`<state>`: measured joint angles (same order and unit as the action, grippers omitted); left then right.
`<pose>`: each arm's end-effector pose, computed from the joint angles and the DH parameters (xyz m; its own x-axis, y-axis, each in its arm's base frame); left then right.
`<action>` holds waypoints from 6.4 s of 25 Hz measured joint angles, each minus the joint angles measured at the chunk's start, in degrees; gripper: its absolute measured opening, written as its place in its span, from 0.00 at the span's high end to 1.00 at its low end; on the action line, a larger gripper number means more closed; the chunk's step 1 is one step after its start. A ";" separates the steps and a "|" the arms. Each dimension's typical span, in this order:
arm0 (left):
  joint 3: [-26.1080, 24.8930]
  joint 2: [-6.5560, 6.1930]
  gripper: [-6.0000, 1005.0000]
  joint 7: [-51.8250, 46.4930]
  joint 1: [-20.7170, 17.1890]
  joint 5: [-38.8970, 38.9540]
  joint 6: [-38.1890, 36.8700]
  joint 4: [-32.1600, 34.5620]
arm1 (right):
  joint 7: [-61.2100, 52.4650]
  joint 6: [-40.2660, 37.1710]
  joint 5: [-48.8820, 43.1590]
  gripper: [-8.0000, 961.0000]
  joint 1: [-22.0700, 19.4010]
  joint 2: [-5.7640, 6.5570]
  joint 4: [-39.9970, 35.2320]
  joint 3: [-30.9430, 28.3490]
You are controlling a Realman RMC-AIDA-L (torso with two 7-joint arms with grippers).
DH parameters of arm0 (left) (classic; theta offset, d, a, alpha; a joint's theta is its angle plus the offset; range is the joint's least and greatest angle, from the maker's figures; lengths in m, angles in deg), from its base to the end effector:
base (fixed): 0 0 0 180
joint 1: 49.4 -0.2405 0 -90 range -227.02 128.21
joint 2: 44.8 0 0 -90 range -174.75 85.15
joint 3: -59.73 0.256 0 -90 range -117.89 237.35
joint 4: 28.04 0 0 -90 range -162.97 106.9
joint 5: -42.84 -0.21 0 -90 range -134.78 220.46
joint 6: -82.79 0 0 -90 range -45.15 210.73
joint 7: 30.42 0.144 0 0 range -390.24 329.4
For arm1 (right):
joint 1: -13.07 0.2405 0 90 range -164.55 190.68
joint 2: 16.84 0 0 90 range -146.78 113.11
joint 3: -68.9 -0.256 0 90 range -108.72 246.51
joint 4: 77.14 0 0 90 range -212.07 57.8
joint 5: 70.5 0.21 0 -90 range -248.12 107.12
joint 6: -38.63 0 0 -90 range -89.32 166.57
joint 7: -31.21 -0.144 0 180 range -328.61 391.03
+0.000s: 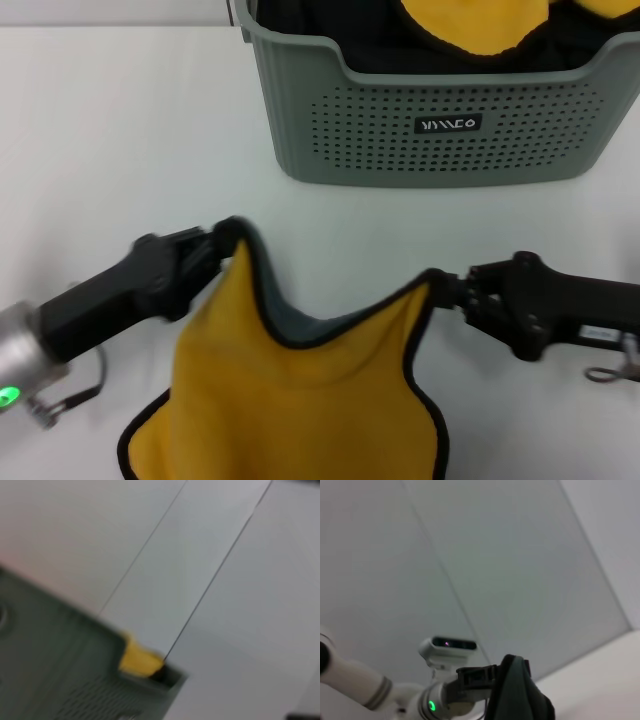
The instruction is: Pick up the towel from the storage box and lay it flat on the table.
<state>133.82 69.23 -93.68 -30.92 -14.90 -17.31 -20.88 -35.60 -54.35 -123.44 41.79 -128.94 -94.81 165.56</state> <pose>-0.2979 0.2337 -0.0153 0.3384 0.3913 0.8558 0.6415 -0.7613 0.0943 0.2380 0.2783 -0.0396 0.6199 -0.3788 -0.6871 -0.3681 -0.9138 0.1717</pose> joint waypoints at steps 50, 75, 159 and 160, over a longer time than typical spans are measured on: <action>-0.62 5.45 0.97 23.28 1.01 -13.87 46.35 24.50 | -2.07 33.24 0.58 0.84 2.83 -3.47 -0.79 -5.06; -0.58 6.20 0.92 33.09 -3.26 -4.13 43.05 26.79 | -4.72 32.58 1.33 0.82 1.76 -2.99 -0.74 -6.47; -13.96 1.14 0.28 4.84 -2.78 -11.46 -4.92 19.79 | 6.38 -12.02 -19.23 0.11 4.00 0.07 -5.88 -22.65; -14.04 1.19 0.28 4.89 -2.86 -11.55 -4.92 19.79 | 6.39 -11.95 -19.23 0.11 4.02 0.10 -5.92 -22.64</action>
<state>119.79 70.42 -88.79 -33.78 -26.45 -22.23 -1.09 -29.22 -66.30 -142.67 45.80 -128.84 -100.72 142.92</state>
